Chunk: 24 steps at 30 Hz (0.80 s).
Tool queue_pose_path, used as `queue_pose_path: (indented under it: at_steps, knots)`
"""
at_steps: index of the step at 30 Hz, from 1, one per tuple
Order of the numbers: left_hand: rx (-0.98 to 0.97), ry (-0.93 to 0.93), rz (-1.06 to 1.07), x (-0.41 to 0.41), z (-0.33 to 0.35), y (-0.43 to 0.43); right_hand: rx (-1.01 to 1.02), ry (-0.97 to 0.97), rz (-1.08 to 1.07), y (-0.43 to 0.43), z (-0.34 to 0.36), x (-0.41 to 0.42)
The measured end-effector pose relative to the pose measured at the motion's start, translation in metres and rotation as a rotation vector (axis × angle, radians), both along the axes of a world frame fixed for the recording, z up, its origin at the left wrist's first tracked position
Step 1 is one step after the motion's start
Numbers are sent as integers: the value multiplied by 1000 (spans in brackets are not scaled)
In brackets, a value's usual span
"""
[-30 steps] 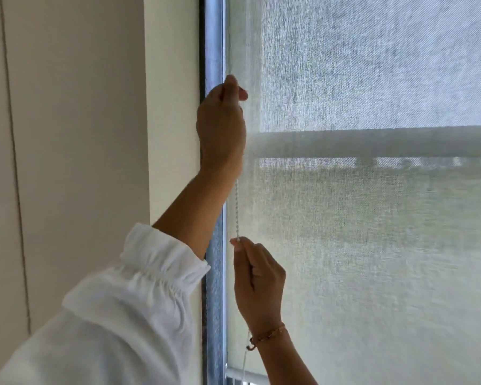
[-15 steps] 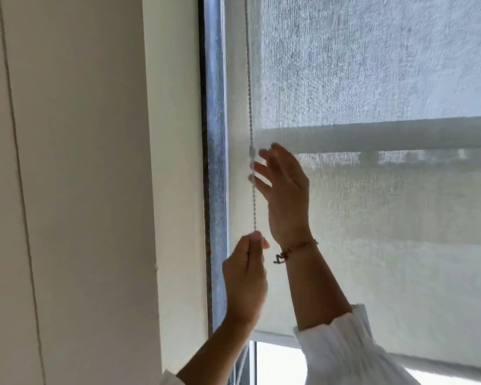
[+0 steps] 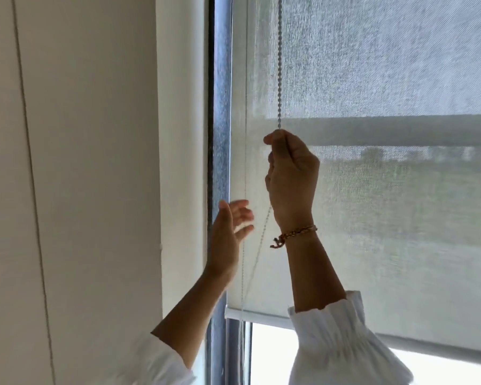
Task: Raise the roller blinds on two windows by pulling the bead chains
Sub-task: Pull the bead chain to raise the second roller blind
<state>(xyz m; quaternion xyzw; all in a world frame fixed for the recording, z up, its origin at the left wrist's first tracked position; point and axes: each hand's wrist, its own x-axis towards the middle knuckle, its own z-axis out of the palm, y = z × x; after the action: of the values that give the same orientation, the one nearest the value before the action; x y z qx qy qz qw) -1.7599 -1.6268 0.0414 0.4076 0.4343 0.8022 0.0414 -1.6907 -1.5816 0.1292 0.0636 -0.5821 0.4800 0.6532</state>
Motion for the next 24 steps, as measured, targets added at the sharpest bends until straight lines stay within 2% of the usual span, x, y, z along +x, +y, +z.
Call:
queue_pose_path:
  at_steps: [6, 9, 13, 16, 20, 24]
  knots:
    - [103, 116, -105, 6, 112, -24, 44, -31, -166, -8, -76, -13]
    - [-31, 144, -45, 18, 145, -28, 77, -11, -210, -10, -114, -19]
    - [-262, 97, -24, 27, 140, -16, 99, -22, -266, -11, -140, -29]
    - [-138, 18, -55, 34, 143, -14, 143, 6, -319, -9, -141, -30]
    - [56, -22, 29, 36, 150, -13, 194, -7, -353, -10, -138, -31]
    - [245, 62, 96, 41, 143, -14, 18, -137, -98, -10, -127, -31]
